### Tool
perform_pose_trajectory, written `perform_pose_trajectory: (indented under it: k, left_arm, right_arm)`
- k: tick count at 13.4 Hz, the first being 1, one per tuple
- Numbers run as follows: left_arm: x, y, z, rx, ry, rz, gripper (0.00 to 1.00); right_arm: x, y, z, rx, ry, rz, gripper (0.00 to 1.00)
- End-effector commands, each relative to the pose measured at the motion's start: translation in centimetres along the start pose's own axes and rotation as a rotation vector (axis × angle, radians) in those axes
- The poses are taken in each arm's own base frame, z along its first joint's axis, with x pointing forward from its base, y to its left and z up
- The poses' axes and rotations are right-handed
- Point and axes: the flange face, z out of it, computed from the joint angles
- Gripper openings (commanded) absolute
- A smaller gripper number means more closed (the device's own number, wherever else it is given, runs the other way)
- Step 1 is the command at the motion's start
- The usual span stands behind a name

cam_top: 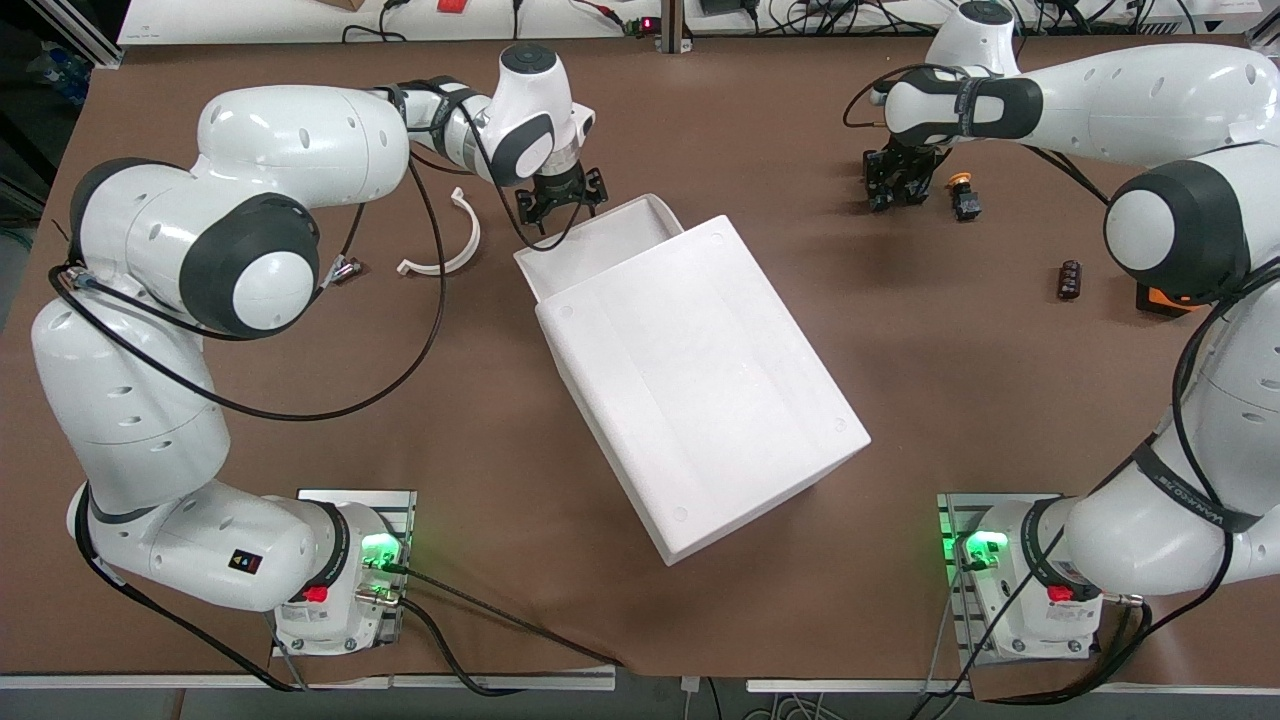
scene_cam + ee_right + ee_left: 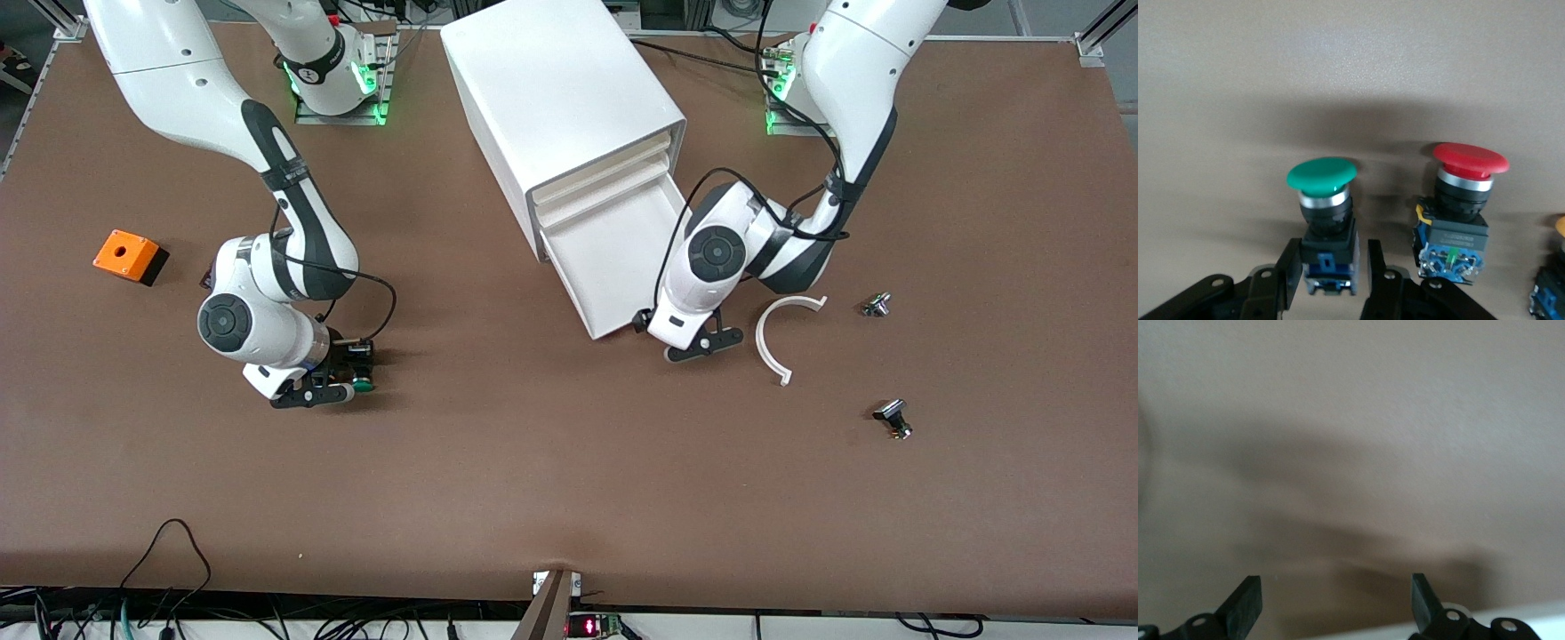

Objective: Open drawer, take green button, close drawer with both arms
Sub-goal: 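Place the green button beside the red button while the left gripper reaches the drawer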

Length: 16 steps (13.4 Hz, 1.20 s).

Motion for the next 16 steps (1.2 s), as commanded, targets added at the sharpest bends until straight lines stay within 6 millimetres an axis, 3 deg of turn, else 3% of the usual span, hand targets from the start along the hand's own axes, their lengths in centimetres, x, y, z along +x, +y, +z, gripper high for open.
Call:
perform_pose_trajectory:
  k: [1, 3, 6, 10, 13, 16]
  left_arm:
    - [-2.3, -0.4, -0.1, 0.013, -0.022, -0.003, 0.99]
    - [-3.1, -0.2, 0.2, -0.029, -0.099, -0.07, 0.99]
    - [-4.5, 0.1, 0.4, -0.003, -0.145, -0.053, 0.99]
    - [-6.3, 0.4, 0.6, 0.02, -0.245, -0.084, 0.99]
    - [-7.8, 1.3, 0.5, 0.015, -0.264, -0.068, 0.99]
    - [-8.4, 1.8, 0.6, 0.012, -0.276, -0.068, 0.99]
  right_arm:
    - [0.7, -0.3, -2.1, 0.002, 0.036, -0.016, 1.0]
    - [0.8, -0.1, -4.9, 0.006, 0.043, -0.009, 1.0]
    - [0.2, 0.5, -12.0, 0.002, 0.111, -0.005, 1.0]
    - [-2.1, 0.5, -21.0, -0.035, 0.15, -0.058, 1.0]
    - [-2.6, 0.5, -27.8, -0.043, 0.086, -0.044, 1.0]
    - [-4.3, 0.5, -33.3, -0.085, 0.092, 0.0, 1.0]
